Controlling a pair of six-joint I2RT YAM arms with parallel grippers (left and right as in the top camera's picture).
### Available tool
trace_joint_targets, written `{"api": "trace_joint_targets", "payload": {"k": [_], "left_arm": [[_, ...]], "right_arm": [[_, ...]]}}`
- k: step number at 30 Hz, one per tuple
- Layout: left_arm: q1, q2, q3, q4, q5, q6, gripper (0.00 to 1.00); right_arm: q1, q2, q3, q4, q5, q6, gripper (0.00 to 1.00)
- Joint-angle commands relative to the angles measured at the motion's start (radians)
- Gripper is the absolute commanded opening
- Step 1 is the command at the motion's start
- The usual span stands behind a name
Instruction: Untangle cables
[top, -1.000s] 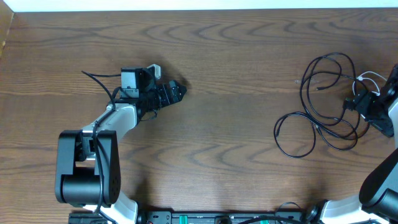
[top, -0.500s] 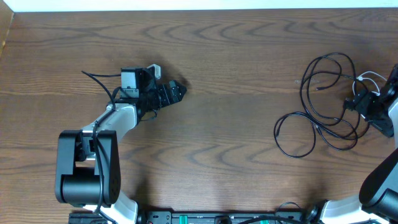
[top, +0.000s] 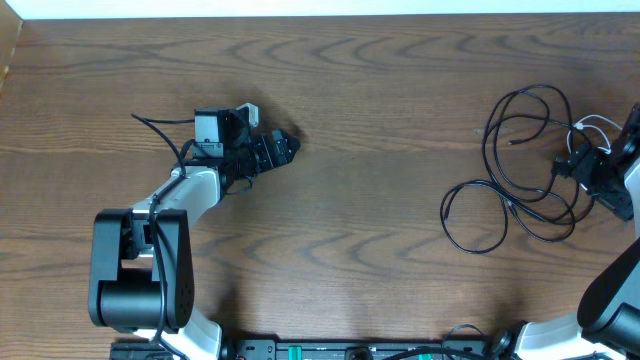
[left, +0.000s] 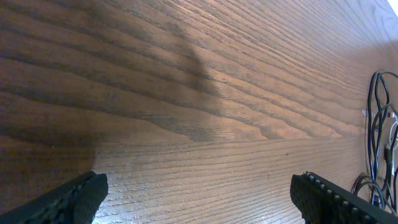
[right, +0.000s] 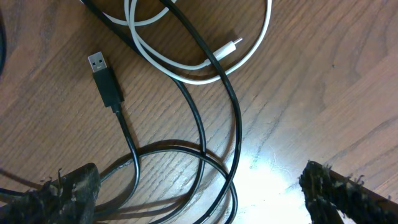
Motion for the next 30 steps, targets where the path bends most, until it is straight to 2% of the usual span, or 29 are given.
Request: {"api": "trace_joint_targets", "payload": {"k": [1,22,30], "left_arm": [[-0.002,-0.006,-0.004,0.0,0.006,0.005,1.0],[-0.002,-0.006,-0.004,0.0,0.006,0.005,1.0],[-0.002,-0.006,-0.004,0.0,0.006,0.006,1.0]], "right_arm": [[-0.002,-0.005,-0.003,-0.001,0.005,0.013,0.99],[-0.002,-0.017,-0.003,-0.001,0.005,0.013,0.99],[-0.002,-0.121,-0.003,-0.001,0.005,0.013,0.99]]}}
